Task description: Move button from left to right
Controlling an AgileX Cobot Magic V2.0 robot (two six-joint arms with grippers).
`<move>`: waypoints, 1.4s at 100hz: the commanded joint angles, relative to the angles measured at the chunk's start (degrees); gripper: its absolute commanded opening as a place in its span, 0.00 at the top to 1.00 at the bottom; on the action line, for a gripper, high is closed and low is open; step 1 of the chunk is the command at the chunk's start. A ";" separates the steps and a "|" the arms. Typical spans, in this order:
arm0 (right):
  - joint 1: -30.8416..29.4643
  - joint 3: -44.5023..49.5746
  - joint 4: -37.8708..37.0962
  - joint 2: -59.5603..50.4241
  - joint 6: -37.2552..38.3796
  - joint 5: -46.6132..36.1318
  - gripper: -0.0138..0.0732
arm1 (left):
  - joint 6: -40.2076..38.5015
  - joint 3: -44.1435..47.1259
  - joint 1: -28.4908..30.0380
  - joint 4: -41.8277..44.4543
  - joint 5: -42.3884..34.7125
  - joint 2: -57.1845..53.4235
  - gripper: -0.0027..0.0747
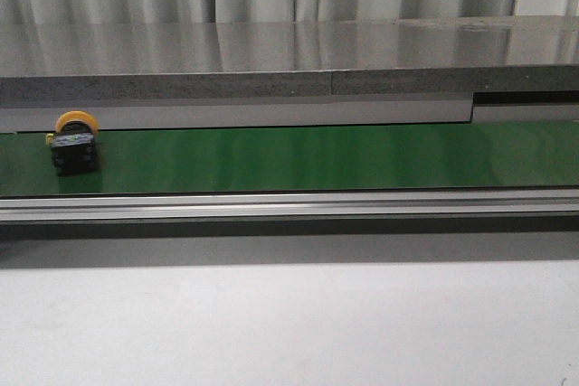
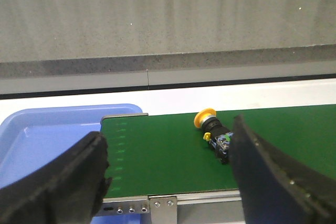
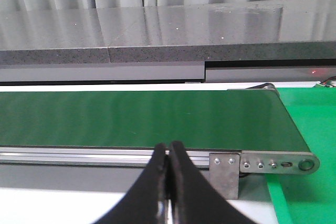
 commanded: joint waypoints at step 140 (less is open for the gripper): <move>0.10 -0.86 -0.55 -1.12 0.14 -8.63 0.92 | 0.00 3.35 -0.47 -0.65 -6.02 -7.64 0.99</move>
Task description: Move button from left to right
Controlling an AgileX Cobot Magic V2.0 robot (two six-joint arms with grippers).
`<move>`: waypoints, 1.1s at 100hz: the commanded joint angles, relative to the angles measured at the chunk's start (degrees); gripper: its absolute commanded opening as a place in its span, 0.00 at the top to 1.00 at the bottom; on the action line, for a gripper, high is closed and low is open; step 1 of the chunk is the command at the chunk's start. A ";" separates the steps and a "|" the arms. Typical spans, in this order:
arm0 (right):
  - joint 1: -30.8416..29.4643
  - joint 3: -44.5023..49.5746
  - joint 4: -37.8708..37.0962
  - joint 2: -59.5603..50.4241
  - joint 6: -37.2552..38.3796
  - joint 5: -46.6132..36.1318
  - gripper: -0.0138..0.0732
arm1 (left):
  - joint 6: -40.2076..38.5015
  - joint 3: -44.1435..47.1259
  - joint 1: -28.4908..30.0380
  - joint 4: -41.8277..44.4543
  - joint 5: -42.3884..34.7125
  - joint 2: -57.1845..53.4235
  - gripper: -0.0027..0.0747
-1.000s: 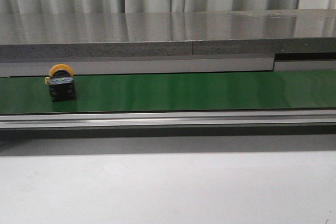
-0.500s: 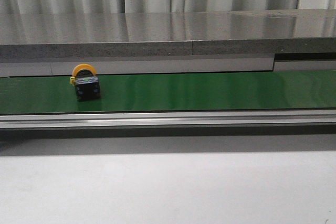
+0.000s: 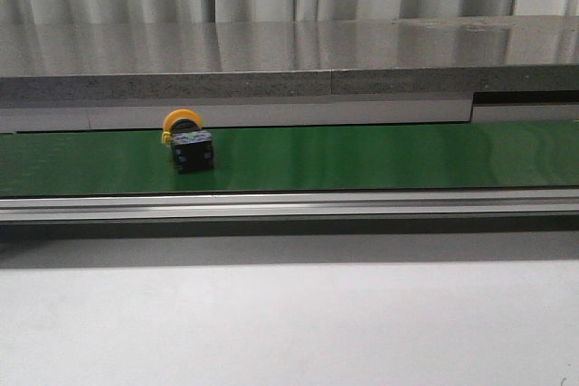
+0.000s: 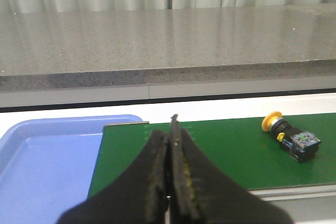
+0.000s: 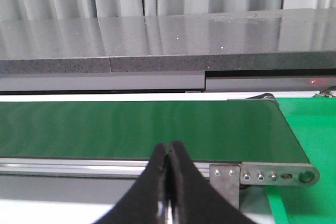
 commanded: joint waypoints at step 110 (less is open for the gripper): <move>0.10 -50.10 0.25 51.85 0.14 34.73 0.92 | 0.00 -1.49 -0.47 -0.65 -4.75 0.43 0.99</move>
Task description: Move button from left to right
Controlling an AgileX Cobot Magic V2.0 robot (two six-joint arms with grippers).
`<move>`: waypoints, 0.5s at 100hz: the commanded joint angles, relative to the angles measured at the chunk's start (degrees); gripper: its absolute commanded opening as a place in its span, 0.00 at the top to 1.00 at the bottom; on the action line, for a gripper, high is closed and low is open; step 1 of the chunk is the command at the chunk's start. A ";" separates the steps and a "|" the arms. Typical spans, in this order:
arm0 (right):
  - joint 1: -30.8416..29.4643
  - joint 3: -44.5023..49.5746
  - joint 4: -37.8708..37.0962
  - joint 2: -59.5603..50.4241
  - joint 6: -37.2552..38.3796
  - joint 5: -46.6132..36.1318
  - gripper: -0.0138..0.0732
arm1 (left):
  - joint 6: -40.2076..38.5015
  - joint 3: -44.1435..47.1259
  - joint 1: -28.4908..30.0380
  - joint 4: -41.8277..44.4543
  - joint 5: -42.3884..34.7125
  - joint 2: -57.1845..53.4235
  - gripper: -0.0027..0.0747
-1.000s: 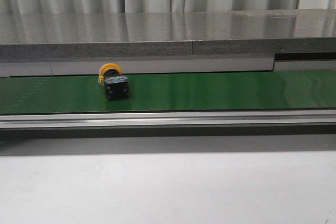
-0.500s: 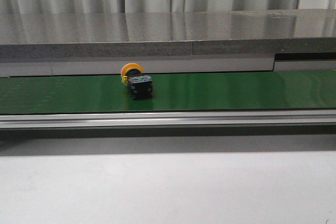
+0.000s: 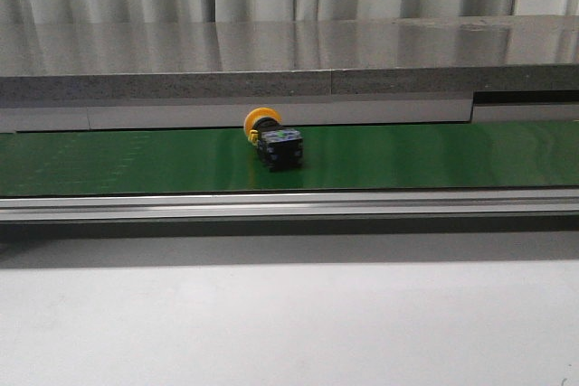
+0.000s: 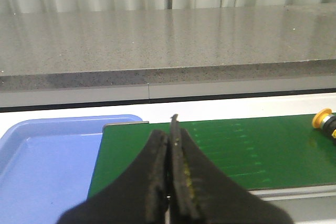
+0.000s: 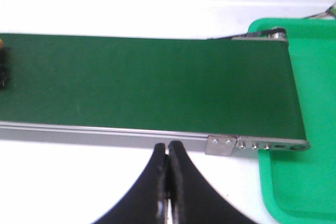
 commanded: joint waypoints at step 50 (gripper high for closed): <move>0.10 -7.96 0.30 12.79 0.09 1.73 0.40 | 0.00 -1.49 -0.47 -0.65 -4.75 0.43 0.99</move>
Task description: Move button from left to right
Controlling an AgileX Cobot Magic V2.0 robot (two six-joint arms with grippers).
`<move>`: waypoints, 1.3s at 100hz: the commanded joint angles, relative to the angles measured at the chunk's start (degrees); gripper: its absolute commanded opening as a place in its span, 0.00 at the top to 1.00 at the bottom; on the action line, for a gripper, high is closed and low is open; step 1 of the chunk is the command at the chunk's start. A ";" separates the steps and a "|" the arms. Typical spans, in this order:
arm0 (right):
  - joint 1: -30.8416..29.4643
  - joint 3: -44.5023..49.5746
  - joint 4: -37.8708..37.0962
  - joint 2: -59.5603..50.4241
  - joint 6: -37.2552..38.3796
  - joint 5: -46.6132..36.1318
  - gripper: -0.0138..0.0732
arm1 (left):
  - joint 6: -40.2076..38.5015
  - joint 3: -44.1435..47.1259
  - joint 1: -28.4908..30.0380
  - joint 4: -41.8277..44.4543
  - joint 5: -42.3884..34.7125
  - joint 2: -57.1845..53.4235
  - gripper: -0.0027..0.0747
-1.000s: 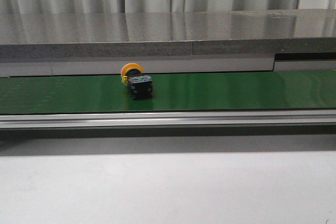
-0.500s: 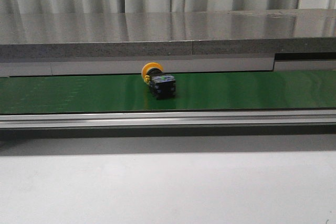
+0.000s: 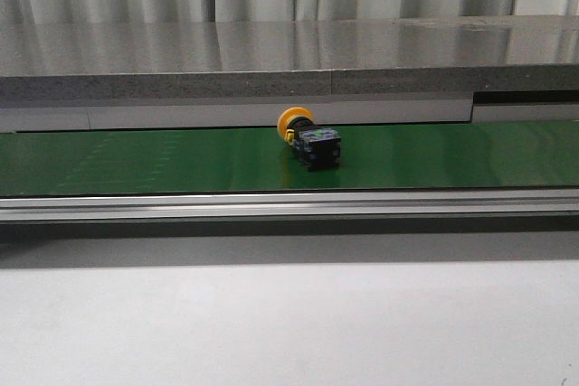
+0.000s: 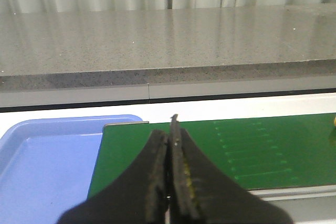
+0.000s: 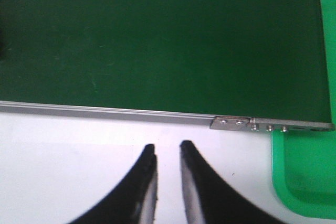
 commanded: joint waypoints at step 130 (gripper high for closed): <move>13.63 -21.84 8.71 31.70 -14.49 -7.26 0.18 | 0.00 -1.49 -0.47 -0.65 -4.75 0.43 0.99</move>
